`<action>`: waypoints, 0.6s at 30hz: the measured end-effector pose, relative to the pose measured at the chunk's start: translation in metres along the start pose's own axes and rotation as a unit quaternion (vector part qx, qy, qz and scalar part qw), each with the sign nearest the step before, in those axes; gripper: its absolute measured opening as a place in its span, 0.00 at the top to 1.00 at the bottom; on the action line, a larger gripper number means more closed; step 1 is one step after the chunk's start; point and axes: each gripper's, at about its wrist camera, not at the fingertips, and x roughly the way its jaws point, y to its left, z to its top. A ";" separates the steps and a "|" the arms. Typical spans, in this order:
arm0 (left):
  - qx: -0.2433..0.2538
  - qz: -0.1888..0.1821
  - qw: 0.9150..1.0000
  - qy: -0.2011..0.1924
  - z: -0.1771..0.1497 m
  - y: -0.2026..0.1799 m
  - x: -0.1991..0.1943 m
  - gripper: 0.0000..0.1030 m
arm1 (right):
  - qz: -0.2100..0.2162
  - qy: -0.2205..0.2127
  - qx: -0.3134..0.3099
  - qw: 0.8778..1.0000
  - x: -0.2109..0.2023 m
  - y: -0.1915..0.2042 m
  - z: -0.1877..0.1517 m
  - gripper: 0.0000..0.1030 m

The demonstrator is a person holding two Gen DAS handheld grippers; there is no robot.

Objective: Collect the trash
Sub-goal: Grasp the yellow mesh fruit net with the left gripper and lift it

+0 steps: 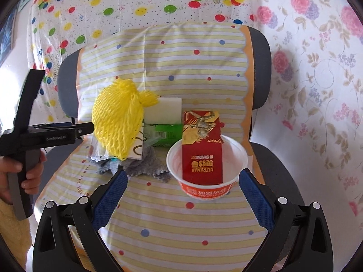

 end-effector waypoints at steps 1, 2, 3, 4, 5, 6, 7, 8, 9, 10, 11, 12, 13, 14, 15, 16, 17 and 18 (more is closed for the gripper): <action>-0.002 -0.003 1.000 0.007 0.001 0.001 0.008 0.20 | 0.000 0.000 0.000 1.000 0.001 -0.003 0.000 0.06; -0.005 -0.005 1.000 0.014 0.003 0.002 0.017 0.20 | -0.002 0.000 -0.001 1.000 0.002 -0.005 -0.001 0.06; -0.010 -0.009 1.000 0.018 0.004 0.004 0.025 0.20 | -0.005 0.001 -0.002 1.000 0.003 -0.007 0.000 0.06; -0.015 -0.016 1.000 0.020 0.005 0.005 0.028 0.22 | -0.008 0.002 -0.004 1.000 0.008 -0.009 0.009 0.06; -0.020 -0.025 0.999 0.022 0.006 0.006 0.034 0.26 | -0.011 0.004 -0.005 1.000 0.011 -0.006 0.001 0.06; -0.025 -0.034 0.999 0.024 0.006 0.007 0.039 0.28 | -0.014 0.006 -0.005 1.000 0.013 -0.007 0.003 0.06; -0.028 -0.043 0.998 0.026 0.006 0.007 0.042 0.35 | -0.016 0.007 -0.004 1.000 0.015 -0.009 0.005 0.06; -0.030 -0.051 0.998 0.028 0.007 0.007 0.045 0.44 | -0.018 0.009 -0.003 1.000 0.016 -0.011 0.006 0.06; -0.031 -0.056 0.998 0.024 0.007 0.006 0.045 0.49 | -0.020 0.011 -0.003 1.000 0.016 -0.012 0.010 0.06; -0.030 -0.064 0.997 0.015 0.009 0.005 0.043 0.63 | -0.023 0.011 -0.003 1.000 0.013 -0.014 0.005 0.06; -0.029 -0.071 0.997 0.003 0.010 0.004 0.037 0.75 | -0.014 0.013 0.010 1.000 0.009 -0.015 0.002 0.06; -0.028 -0.075 0.997 -0.013 0.012 0.003 0.029 0.80 | -0.018 0.011 0.008 1.000 0.005 -0.017 0.003 0.06; -0.026 -0.083 0.996 -0.031 0.013 0.002 0.018 0.83 | -0.021 0.010 0.007 1.000 0.005 -0.017 0.008 0.06; -0.023 -0.092 0.994 -0.053 0.015 0.002 0.001 0.84 | -0.024 0.008 0.007 1.000 0.003 -0.016 0.009 0.06; -0.024 -0.099 0.992 -0.069 0.018 0.002 -0.013 0.85 | -0.025 0.007 0.007 1.000 0.002 -0.016 0.011 0.06; -0.023 -0.107 0.990 -0.086 0.020 0.002 -0.030 0.86 | -0.026 0.005 0.009 1.000 0.001 -0.016 0.018 0.06; -0.022 -0.114 0.988 -0.107 0.022 0.003 -0.052 0.87 | -0.026 0.003 0.012 1.000 -0.002 -0.016 0.019 0.06; -0.021 -0.118 0.985 -0.121 0.022 0.004 -0.069 0.87 | -0.024 0.001 0.016 1.000 -0.007 -0.017 0.017 0.06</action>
